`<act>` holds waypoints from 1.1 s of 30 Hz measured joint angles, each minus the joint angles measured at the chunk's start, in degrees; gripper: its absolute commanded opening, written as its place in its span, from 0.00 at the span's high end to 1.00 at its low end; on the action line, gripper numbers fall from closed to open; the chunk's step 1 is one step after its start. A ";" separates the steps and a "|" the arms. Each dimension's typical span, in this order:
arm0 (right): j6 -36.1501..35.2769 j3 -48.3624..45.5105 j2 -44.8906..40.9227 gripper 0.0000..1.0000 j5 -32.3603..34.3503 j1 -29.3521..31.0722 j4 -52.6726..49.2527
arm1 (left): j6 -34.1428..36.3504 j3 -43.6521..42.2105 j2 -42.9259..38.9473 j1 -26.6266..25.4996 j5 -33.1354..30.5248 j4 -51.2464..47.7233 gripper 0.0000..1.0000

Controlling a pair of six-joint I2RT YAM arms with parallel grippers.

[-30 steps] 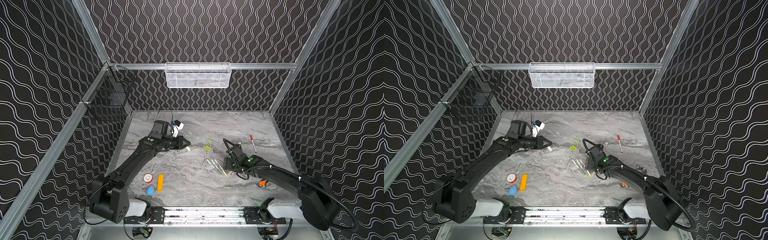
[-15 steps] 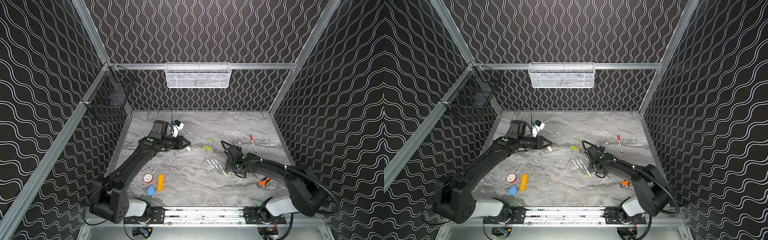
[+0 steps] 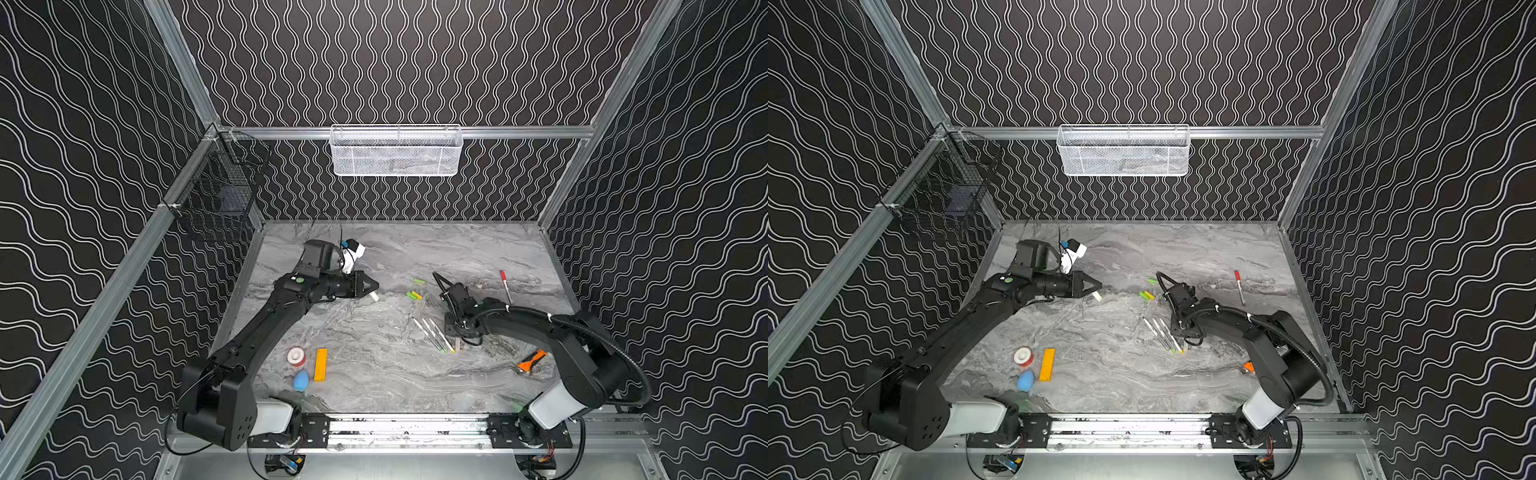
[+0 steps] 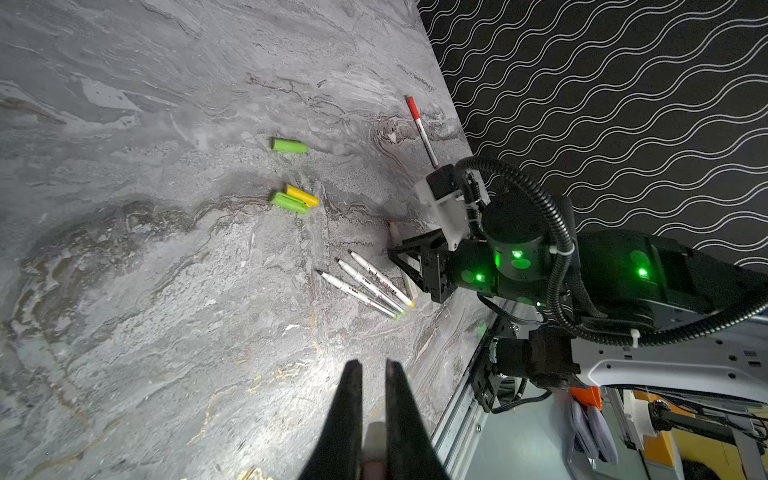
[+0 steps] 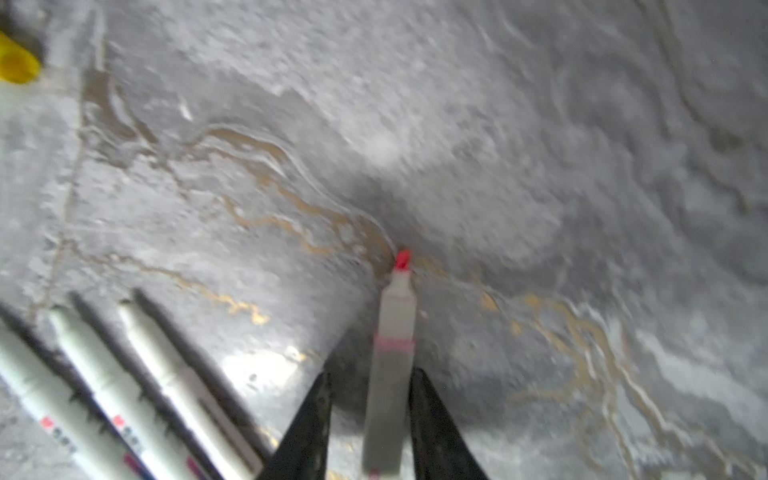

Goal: Insert the pens into the pen caps
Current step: 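Grasp the pale pink-tipped highlighter with the right gripper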

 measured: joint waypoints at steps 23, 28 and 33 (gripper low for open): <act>-6.29 -1.22 -0.70 0.68 -4.24 1.36 1.46 | 0.17 0.09 0.94 1.53 0.94 -1.40 1.00; -3.87 -2.23 -1.05 0.74 -3.34 2.62 1.11 | 0.17 0.09 1.53 1.55 1.60 -1.36 1.00; -1.92 -2.40 -0.79 0.85 -1.22 3.15 1.05 | 0.15 0.11 2.25 1.57 2.49 -1.11 1.00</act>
